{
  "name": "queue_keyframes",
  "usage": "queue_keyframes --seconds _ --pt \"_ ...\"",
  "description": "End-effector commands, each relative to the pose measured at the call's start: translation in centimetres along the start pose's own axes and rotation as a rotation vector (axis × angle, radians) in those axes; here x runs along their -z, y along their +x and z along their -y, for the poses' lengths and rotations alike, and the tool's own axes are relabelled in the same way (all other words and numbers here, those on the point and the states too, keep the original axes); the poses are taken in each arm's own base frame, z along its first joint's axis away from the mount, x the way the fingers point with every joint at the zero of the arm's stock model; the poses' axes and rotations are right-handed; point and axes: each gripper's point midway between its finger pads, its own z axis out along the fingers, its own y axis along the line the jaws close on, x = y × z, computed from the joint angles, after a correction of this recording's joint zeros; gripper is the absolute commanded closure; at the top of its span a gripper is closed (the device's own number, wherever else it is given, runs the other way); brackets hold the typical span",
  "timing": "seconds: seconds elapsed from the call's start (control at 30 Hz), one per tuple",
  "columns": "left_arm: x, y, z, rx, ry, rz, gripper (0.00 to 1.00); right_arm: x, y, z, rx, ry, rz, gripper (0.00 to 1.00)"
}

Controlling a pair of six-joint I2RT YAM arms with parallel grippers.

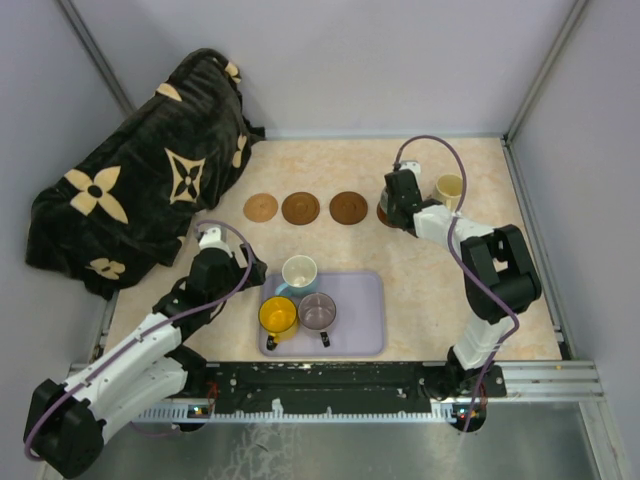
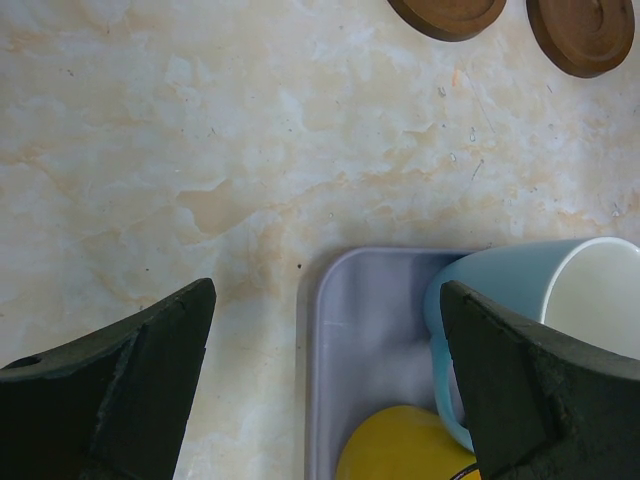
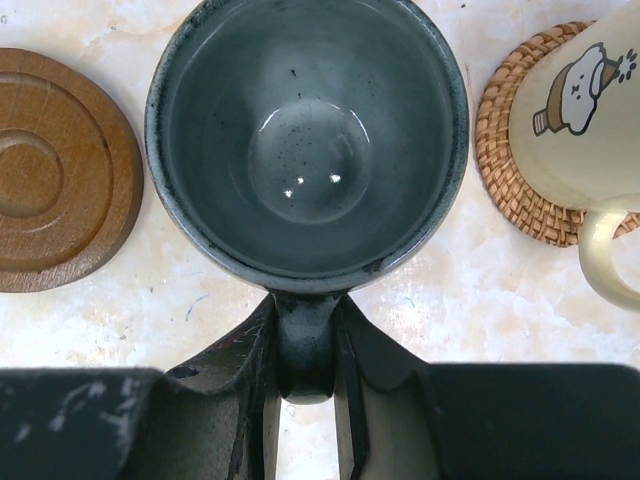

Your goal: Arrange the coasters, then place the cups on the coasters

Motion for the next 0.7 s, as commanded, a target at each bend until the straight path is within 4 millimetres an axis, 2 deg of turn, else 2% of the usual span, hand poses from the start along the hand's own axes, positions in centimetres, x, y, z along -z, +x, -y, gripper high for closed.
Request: queue_keyframes --seconds 0.0,0.2,0.4,0.47,0.67 --pt "0.3 -0.4 0.2 0.013 0.005 0.014 0.00 1.3 -3.8 -0.1 -0.056 -0.008 0.131 0.76" --pt "0.5 -0.5 0.1 0.015 0.004 0.020 0.00 1.5 -3.5 0.1 -0.056 -0.002 0.125 0.70" --pt "0.7 -0.5 0.0 0.020 0.003 0.026 0.00 1.5 -2.6 0.4 -0.051 0.008 0.108 0.69" --pt "0.8 -0.4 -0.1 0.023 0.001 0.025 0.00 2.5 -3.4 0.6 -0.064 0.001 0.134 0.68" --pt "0.9 -0.5 0.0 0.029 0.006 0.029 0.00 3.1 -2.5 1.1 -0.070 0.004 0.129 0.69"
